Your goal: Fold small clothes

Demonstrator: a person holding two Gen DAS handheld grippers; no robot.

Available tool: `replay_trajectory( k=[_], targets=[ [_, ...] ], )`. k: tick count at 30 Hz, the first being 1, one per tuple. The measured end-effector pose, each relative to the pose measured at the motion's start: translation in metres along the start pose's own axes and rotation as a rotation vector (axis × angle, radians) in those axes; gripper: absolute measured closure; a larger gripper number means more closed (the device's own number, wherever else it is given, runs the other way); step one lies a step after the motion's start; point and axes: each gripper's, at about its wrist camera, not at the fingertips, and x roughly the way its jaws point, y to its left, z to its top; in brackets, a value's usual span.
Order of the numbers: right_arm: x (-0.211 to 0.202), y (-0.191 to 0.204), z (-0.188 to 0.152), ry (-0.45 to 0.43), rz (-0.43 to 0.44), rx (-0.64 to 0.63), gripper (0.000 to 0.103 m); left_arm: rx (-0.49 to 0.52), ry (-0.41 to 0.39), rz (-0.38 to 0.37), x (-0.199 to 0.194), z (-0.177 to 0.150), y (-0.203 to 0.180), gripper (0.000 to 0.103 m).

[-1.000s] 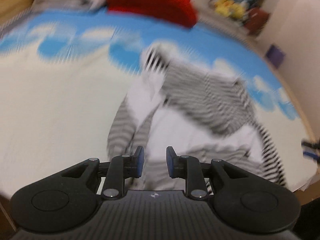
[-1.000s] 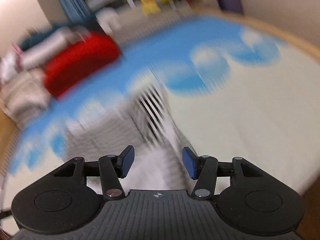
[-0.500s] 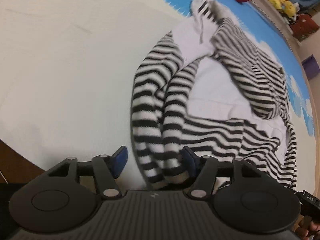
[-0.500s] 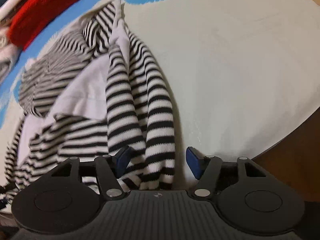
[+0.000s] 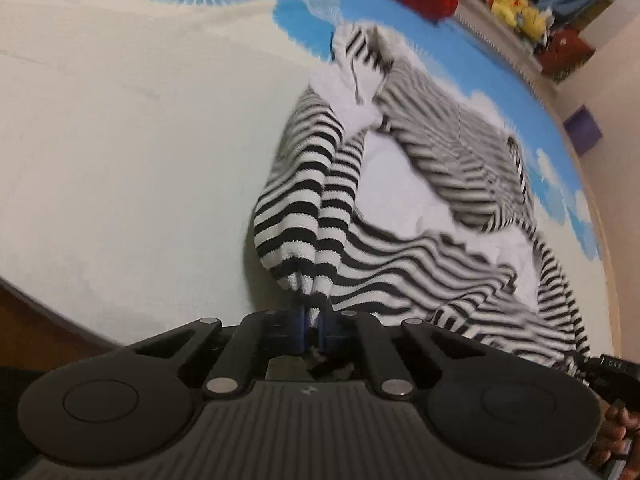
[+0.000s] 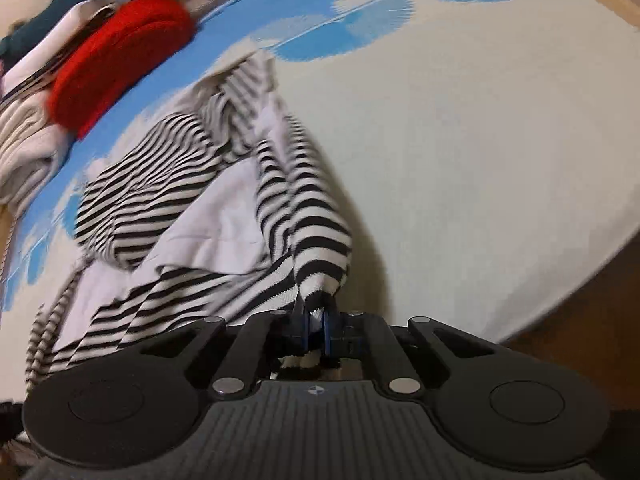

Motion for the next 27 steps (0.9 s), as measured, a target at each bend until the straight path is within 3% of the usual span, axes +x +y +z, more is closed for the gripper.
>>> replay_trajectory(
  k=[2, 3, 5, 6, 8, 19, 25, 26, 27],
  targets=[
    [0.006, -0.005, -0.002, 0.031, -0.031, 0.028, 0.096, 0.008, 0.066, 0.006, 0.014, -0.001, 0.000, 0.094],
    [0.012, -0.005, -0.003, 0.056, -0.035, 0.040, 0.090, 0.007, 0.088, 0.016, 0.021, 0.000, 0.001, 0.090],
    [0.023, -0.001, -0.005, 0.099, -0.045, 0.031, 0.083, 0.000, 0.088, 0.039, 0.027, 0.004, 0.003, 0.078],
    [0.027, 0.002, -0.006, 0.105, -0.056, 0.016, 0.071, -0.001, 0.083, 0.043, 0.029, 0.007, 0.004, 0.077],
    [0.031, 0.007, -0.008, 0.105, -0.078, -0.020, 0.064, -0.003, 0.078, 0.043, 0.029, 0.010, 0.006, 0.077],
    [0.034, 0.014, -0.013, 0.104, -0.092, -0.077, 0.064, -0.021, 0.049, 0.069, 0.030, 0.011, 0.009, 0.072],
    [0.034, 0.016, -0.014, 0.103, -0.095, -0.113, 0.065, 0.053, 0.049, 0.107, 0.036, 0.008, 0.001, 0.072],
    [0.034, 0.017, -0.015, 0.101, -0.096, -0.119, 0.069, 0.062, 0.047, 0.111, 0.036, 0.007, 0.000, 0.076],
    [0.033, 0.017, -0.015, 0.097, -0.099, -0.126, 0.081, 0.070, 0.045, 0.110, 0.036, 0.007, -0.001, 0.080]
  ],
)
